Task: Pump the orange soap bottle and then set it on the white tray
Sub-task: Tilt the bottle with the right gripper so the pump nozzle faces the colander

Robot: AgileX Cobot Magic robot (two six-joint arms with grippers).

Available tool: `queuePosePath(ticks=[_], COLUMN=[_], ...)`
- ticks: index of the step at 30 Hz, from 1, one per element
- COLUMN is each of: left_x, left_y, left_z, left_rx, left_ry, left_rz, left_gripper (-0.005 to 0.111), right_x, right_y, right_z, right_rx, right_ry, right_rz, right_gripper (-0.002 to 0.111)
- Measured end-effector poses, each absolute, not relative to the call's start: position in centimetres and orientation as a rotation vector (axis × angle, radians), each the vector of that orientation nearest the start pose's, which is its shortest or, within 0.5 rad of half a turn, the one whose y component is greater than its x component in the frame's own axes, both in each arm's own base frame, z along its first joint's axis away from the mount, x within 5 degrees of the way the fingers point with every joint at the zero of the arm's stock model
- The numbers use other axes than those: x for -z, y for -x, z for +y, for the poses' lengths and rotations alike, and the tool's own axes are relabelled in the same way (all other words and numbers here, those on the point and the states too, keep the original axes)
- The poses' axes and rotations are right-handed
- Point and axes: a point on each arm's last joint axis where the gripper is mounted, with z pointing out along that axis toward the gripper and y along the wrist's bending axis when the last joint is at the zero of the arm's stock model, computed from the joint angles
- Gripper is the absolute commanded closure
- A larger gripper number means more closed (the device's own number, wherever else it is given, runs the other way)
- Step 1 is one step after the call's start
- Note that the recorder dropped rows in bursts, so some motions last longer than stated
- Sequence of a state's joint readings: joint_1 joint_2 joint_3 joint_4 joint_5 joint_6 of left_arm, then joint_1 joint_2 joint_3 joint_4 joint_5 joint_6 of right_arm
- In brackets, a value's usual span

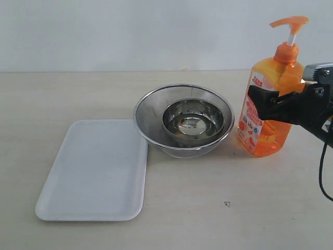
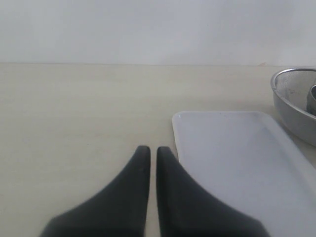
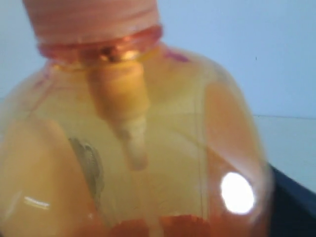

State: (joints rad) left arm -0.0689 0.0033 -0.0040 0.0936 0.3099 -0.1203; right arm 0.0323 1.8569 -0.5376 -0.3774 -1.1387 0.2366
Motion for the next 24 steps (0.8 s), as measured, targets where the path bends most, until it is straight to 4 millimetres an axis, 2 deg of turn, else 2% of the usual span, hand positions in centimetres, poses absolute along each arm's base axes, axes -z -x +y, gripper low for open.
queuePosePath(ticks=[5,17,24], left_x=[-18.65,-18.65,-18.65], left_y=[-5.44,-5.44,-5.44], left_z=[-0.11,-0.11,-0.11], left_rx=[0.046,0.046,0.046], left_ry=[-0.013,-0.013,-0.013], left_rz=[1.792,1.792,1.792], left_gripper=[0.102,0.102,0.102], right_x=[-14.36,-14.36,-14.74], right_y=[-30.50,-30.50,-30.35], right_z=[3.98,3.98,3.98], right_rx=[-0.363,-0.364,-0.297], right_ry=[0.224,0.223,0.294], right_rz=[1.681,1.681,1.707], right_gripper=[0.109,0.108,0.108])
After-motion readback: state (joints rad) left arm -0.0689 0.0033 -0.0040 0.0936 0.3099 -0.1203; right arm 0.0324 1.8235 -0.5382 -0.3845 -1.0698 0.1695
